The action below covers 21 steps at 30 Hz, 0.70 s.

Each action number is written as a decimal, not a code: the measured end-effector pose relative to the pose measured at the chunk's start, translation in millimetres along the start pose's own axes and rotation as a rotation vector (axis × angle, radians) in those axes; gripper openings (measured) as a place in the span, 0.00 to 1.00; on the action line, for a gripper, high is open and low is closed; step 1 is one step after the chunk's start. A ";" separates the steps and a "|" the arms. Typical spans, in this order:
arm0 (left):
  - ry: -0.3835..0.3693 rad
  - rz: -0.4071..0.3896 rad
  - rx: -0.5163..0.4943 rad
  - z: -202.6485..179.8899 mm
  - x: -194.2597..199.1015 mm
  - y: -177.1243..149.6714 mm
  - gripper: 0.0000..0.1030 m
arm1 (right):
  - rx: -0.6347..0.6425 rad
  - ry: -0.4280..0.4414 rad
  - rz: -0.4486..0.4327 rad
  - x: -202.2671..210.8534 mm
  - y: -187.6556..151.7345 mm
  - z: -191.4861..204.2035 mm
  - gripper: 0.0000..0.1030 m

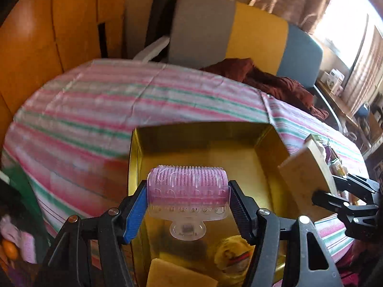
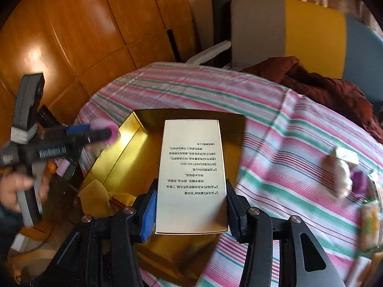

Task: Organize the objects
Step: 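Carry the roller and white box to the gold tray and release both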

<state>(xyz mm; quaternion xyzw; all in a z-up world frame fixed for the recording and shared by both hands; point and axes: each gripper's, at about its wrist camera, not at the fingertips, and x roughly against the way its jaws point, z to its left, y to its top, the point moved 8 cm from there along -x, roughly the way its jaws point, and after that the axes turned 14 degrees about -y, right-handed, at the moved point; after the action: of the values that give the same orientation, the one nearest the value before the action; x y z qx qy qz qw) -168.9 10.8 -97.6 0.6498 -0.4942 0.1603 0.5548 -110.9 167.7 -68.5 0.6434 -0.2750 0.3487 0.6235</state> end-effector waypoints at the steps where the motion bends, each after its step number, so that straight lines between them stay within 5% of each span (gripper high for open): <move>1: 0.000 -0.001 0.006 3.2 -1.4 -1.8 0.64 | 0.007 -0.004 0.012 -5.9 1.4 6.4 0.49; 8: -0.027 0.007 0.016 22.6 -20.6 14.7 0.64 | 0.083 -0.026 0.092 -40.2 6.3 40.2 0.48; 19: -0.087 0.090 -0.039 28.5 -56.4 57.7 0.64 | 0.520 -0.017 0.071 -54.2 1.8 91.5 0.48; 21: -0.099 0.096 -0.054 25.5 -60.7 65.4 0.71 | 0.588 -0.003 0.064 -56.8 3.8 102.8 0.48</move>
<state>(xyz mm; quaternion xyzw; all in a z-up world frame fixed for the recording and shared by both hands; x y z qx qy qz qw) -259.1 23.3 -115.2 0.6175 -0.5557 0.1408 0.5386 -137.4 60.6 -109.0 0.7882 -0.1832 0.4317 0.3985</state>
